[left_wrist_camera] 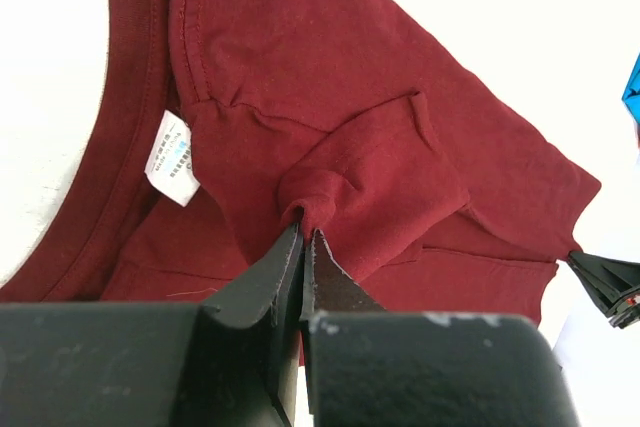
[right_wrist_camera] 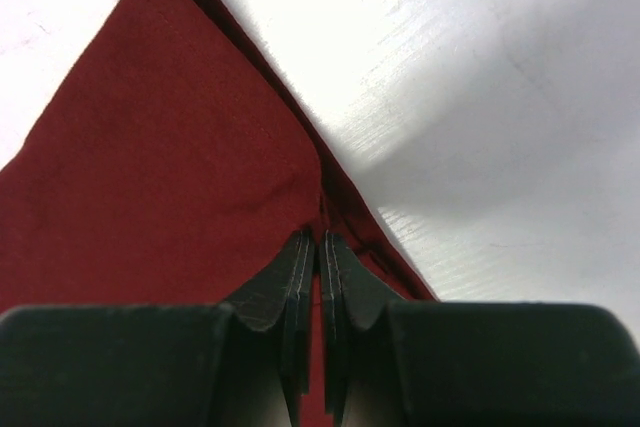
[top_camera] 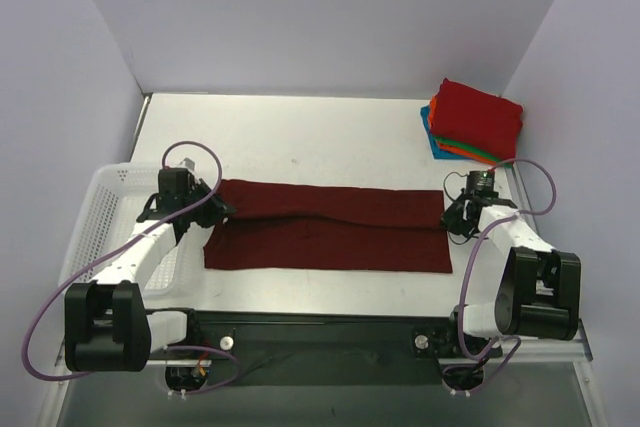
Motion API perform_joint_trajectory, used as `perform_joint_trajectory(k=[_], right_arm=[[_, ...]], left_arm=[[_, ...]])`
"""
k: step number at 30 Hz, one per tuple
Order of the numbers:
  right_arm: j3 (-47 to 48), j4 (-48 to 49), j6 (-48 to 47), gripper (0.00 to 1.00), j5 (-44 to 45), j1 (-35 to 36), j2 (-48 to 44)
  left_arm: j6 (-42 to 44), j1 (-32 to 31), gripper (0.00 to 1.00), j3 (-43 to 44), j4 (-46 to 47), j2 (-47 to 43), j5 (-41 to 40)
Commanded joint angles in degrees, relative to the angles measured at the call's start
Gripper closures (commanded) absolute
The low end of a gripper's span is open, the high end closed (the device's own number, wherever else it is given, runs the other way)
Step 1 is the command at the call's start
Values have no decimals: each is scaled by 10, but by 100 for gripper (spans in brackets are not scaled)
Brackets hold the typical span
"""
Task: Fold and stack the t-shirts
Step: Fold the other side of the tshirt into a rectangle
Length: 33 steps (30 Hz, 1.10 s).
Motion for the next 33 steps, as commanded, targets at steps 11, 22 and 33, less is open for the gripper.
perform_joint_trajectory(k=[11, 22, 33], right_arm=[[-12, 1, -6, 96, 0, -10, -15], [21, -53, -27, 52, -29, -14, -66], [62, -11, 54, 52, -15, 130, -19]], left_arm=[[6, -5, 100, -15, 25, -17, -10], [15, -8, 58, -11, 15, -51, -4], [7, -41, 53, 10, 5, -51, -30]])
